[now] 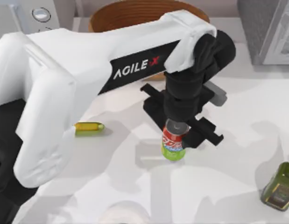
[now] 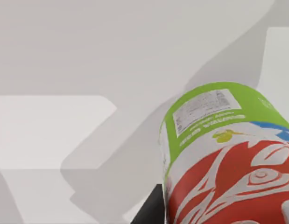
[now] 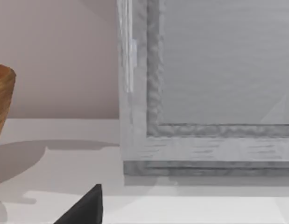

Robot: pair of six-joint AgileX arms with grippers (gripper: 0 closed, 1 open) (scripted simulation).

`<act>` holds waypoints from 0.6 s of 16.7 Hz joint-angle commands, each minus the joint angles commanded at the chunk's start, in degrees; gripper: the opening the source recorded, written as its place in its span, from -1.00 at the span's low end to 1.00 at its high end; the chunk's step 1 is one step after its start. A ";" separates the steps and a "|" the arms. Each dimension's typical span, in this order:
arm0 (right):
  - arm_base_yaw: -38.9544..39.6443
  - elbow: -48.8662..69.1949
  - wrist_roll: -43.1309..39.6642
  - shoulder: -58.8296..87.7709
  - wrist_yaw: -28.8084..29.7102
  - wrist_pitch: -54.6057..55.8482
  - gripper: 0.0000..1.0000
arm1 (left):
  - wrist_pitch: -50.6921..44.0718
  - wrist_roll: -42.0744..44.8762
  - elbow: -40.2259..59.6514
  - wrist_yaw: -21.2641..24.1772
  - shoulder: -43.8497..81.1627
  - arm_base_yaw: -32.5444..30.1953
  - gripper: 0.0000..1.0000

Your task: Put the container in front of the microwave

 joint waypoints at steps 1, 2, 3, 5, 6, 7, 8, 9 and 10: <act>0.00 0.00 0.00 0.00 0.00 0.00 1.00 | -1.46 -0.03 1.34 0.00 -0.10 0.01 -1.00; 0.00 0.00 0.00 0.00 0.00 0.00 1.00 | -2.99 -0.10 2.81 0.00 -0.28 0.05 -1.00; 0.00 0.00 0.00 0.00 0.00 0.00 1.00 | -4.39 -0.13 4.20 0.00 -0.47 0.08 -1.00; 0.00 0.00 0.00 0.00 0.00 0.00 1.00 | -6.31 -0.16 6.03 0.01 -0.69 0.10 -1.00; 0.00 0.00 0.00 0.00 0.00 0.00 1.00 | -6.47 -0.15 6.18 0.01 -0.72 0.10 -1.00; 0.00 0.00 0.00 0.00 0.00 0.00 1.00 | -6.47 -0.15 6.18 0.01 -0.72 0.10 -1.00; 0.00 0.00 0.00 0.00 0.00 0.00 1.00 | -6.47 -0.15 6.18 0.01 -0.72 0.10 -1.00; 0.00 0.00 0.00 0.00 0.00 0.00 1.00 | -6.33 -0.06 6.05 -0.02 -0.45 0.12 -1.00; 0.00 0.00 0.00 0.00 0.00 0.00 1.00 | -6.36 -0.01 6.01 0.00 -0.49 0.22 -1.00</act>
